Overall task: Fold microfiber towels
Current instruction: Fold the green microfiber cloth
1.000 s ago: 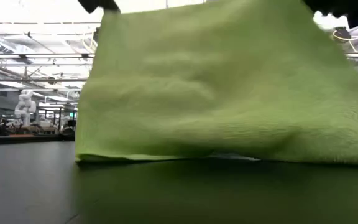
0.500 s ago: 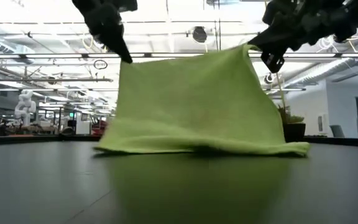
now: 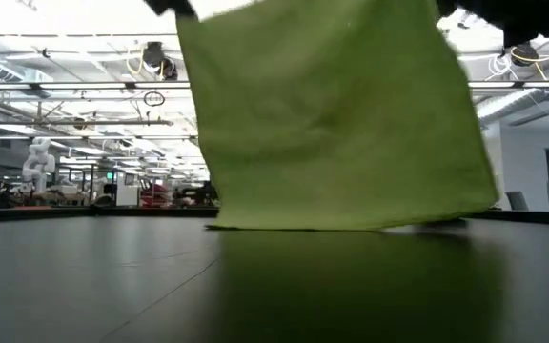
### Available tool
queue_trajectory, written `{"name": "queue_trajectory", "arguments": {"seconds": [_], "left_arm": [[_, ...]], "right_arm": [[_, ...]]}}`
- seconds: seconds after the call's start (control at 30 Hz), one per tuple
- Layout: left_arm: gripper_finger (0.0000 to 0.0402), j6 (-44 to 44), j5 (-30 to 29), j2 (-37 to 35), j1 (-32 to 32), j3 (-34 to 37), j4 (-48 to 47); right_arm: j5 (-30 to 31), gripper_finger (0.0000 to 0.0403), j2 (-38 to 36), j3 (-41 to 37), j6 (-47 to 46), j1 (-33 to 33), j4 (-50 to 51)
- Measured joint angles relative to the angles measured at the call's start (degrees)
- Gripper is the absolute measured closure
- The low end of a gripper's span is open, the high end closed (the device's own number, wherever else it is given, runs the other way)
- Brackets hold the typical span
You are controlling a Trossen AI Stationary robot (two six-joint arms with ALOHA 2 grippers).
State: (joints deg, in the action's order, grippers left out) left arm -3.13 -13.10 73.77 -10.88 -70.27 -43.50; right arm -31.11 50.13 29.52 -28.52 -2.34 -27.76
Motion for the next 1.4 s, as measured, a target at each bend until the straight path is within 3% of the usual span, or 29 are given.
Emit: {"name": "queue_trajectory", "arguments": {"seconds": [0.27,0.47,0.8,0.97,1.2,1.4], "left_arm": [[0.0402,-2.8,-3.2,0.0,-12.4,-7.7,-0.9],[0.0402,-7.8,-8.2,0.0,-15.4,-8.5,-6.0],[0.0402,-7.8,-4.7,0.0,-2.6,2.1,-6.2],[0.0402,-4.2,-0.2,0.1,5.5,12.0,2.3],[0.0402,2.9,2.8,0.1,13.2,20.0,12.6],[0.0402,3.6,5.2,0.1,11.6,21.7,14.1]], "right_arm": [[1.1,0.0403,0.0,0.0,-0.6,8.0,-5.5],[1.9,0.0403,0.0,0.0,0.8,8.9,-3.9],[13.5,0.0403,0.0,0.0,4.5,1.3,16.3],[19.2,0.0403,0.4,0.0,7.8,-2.4,24.1],[19.1,0.0403,4.9,0.0,11.5,-7.2,26.2],[13.0,0.0403,8.7,0.0,12.2,-4.6,25.1]]}}
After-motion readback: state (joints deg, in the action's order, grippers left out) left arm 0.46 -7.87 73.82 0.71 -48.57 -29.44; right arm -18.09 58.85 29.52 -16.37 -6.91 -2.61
